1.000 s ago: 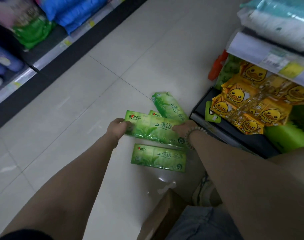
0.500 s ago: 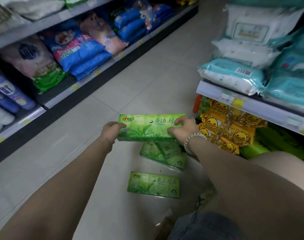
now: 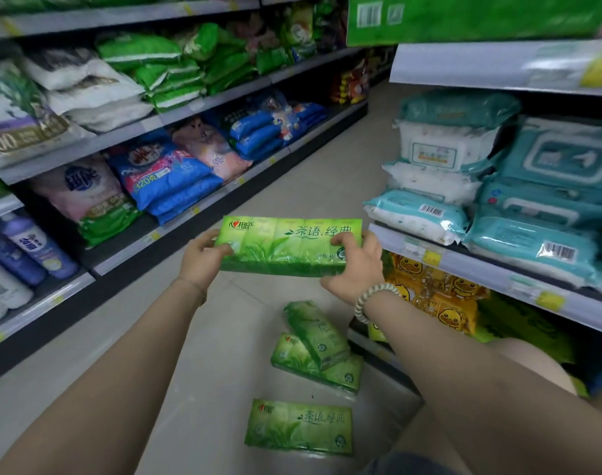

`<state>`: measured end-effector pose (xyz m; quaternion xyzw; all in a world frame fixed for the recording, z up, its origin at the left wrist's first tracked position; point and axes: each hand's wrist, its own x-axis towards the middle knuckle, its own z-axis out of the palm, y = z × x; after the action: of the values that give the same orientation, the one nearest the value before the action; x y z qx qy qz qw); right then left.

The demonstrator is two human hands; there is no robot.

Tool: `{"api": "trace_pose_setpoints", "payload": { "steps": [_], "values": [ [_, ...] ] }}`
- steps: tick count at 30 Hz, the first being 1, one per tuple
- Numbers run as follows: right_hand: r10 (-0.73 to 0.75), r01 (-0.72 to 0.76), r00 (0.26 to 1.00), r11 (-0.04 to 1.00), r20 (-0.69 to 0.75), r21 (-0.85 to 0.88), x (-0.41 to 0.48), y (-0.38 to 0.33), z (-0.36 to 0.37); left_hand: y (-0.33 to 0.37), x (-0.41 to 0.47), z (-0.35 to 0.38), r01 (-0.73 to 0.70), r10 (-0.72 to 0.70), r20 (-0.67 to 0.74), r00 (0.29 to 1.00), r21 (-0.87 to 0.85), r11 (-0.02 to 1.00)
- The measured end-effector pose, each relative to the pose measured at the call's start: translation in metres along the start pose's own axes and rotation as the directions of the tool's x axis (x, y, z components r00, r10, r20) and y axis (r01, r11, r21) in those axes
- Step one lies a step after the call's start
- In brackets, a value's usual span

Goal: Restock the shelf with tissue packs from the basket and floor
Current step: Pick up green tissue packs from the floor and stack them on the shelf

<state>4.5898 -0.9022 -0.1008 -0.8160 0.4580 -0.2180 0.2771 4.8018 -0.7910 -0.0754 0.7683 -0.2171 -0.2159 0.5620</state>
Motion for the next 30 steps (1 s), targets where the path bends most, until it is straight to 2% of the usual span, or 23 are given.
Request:
{"api": "trace_pose_setpoints", "payload": {
  "steps": [6, 13, 16, 22, 30],
  "values": [
    [-0.116, 0.118, 0.986, 0.993, -0.12, 0.01, 0.003, -0.015, -0.033, 0.026, -0.003, -0.006, -0.115, 0.114, -0.014, 0.993, -0.078, 0.99],
    [-0.161, 0.183, 0.954, 0.981, -0.252, 0.064, 0.007, -0.026, -0.074, 0.06, -0.005, -0.005, -0.286, 0.287, -0.014, 0.958, -0.142, 0.948],
    [-0.179, 0.218, 0.93, 0.972, -0.32, 0.09, 0.01, -0.032, -0.091, 0.077, -0.008, -0.002, -0.372, 0.374, -0.005, 0.927, -0.118, 0.921],
    [-0.234, 0.326, 0.823, 0.941, -0.518, 0.093, 0.012, -0.051, -0.125, 0.109, -0.005, 0.0, -0.467, 0.469, -0.031, 0.883, -0.168, 0.868],
    [-0.225, 0.427, 0.729, 0.887, -0.646, 0.173, 0.012, -0.072, -0.172, 0.156, -0.018, 0.012, -0.535, 0.537, -0.084, 0.839, -0.302, 0.789]
  ]
}}
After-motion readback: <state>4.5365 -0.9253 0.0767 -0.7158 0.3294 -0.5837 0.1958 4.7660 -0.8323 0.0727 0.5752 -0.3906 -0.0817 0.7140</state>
